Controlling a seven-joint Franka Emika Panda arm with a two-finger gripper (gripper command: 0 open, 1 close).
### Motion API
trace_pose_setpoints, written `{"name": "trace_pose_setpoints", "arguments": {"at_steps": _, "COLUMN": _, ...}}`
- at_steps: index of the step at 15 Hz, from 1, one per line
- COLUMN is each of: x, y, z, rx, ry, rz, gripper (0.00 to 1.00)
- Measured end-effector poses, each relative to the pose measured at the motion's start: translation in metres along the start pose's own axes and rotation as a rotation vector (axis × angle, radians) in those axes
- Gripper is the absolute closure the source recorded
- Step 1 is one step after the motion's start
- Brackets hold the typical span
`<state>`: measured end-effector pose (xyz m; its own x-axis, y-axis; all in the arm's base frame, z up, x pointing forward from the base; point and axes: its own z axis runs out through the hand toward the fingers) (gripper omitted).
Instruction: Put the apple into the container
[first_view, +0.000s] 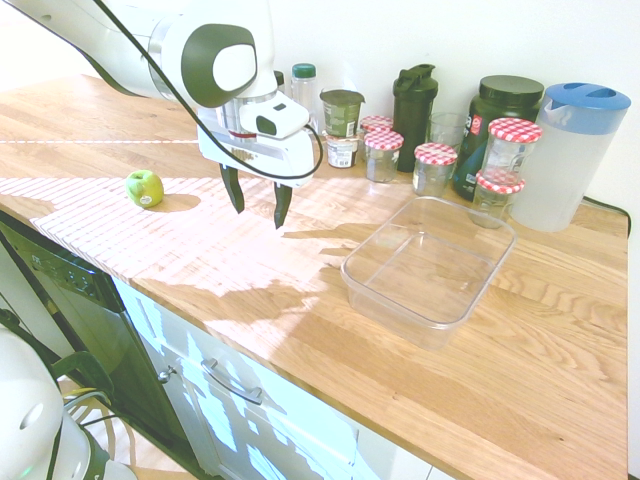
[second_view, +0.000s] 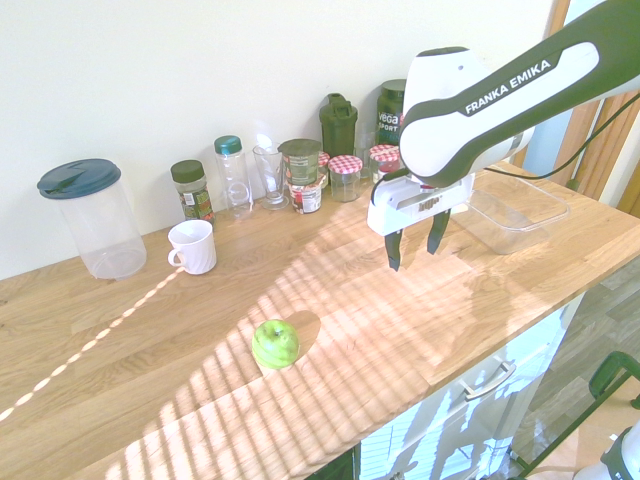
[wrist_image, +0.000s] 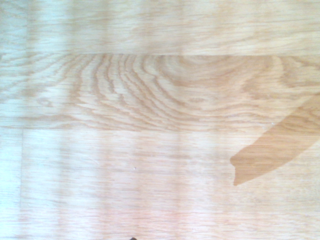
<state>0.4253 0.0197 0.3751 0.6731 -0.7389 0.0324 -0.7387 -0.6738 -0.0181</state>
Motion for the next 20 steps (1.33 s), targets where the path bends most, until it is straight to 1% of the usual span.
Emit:
{"name": "trace_pose_setpoints", "arguments": {"at_steps": 3, "x": 0.001, "y": -0.003, "z": -0.005, "rx": 0.009, "ry": 0.01, "rz": -0.015, "gripper": 0.0}}
{"name": "trace_pose_setpoints", "arguments": {"at_steps": 5, "x": -0.004, "y": -0.021, "z": -0.029, "rx": 0.046, "ry": 0.037, "rz": -0.05, "gripper": 0.0}}
{"name": "trace_pose_setpoints", "arguments": {"at_steps": 7, "x": -0.031, "y": -0.061, "z": -0.061, "rx": 0.079, "ry": 0.052, "rz": -0.127, "gripper": 0.0}}
{"name": "trace_pose_setpoints", "arguments": {"at_steps": 9, "x": -0.077, "y": -0.113, "z": -0.075, "rx": 0.089, "ry": 0.063, "rz": -0.212, "gripper": 0.0}}
{"name": "trace_pose_setpoints", "arguments": {"at_steps": 12, "x": -0.137, "y": -0.182, "z": -0.059, "rx": 0.064, "ry": 0.055, "rz": -0.317, "gripper": 0.0}}
{"name": "trace_pose_setpoints", "arguments": {"at_steps": 14, "x": -0.166, "y": -0.208, "z": -0.04, "rx": 0.015, "ry": 0.041, "rz": -0.399, "gripper": 0.0}}
{"name": "trace_pose_setpoints", "arguments": {"at_steps": 17, "x": -0.201, "y": -0.222, "z": -0.019, "rx": -0.053, "ry": -0.003, "rz": -0.509, "gripper": 0.0}}
{"name": "trace_pose_setpoints", "arguments": {"at_steps": 20, "x": -0.219, "y": -0.223, "z": 0.001, "rx": -0.093, "ry": -0.028, "rz": -0.568, "gripper": 0.0}}
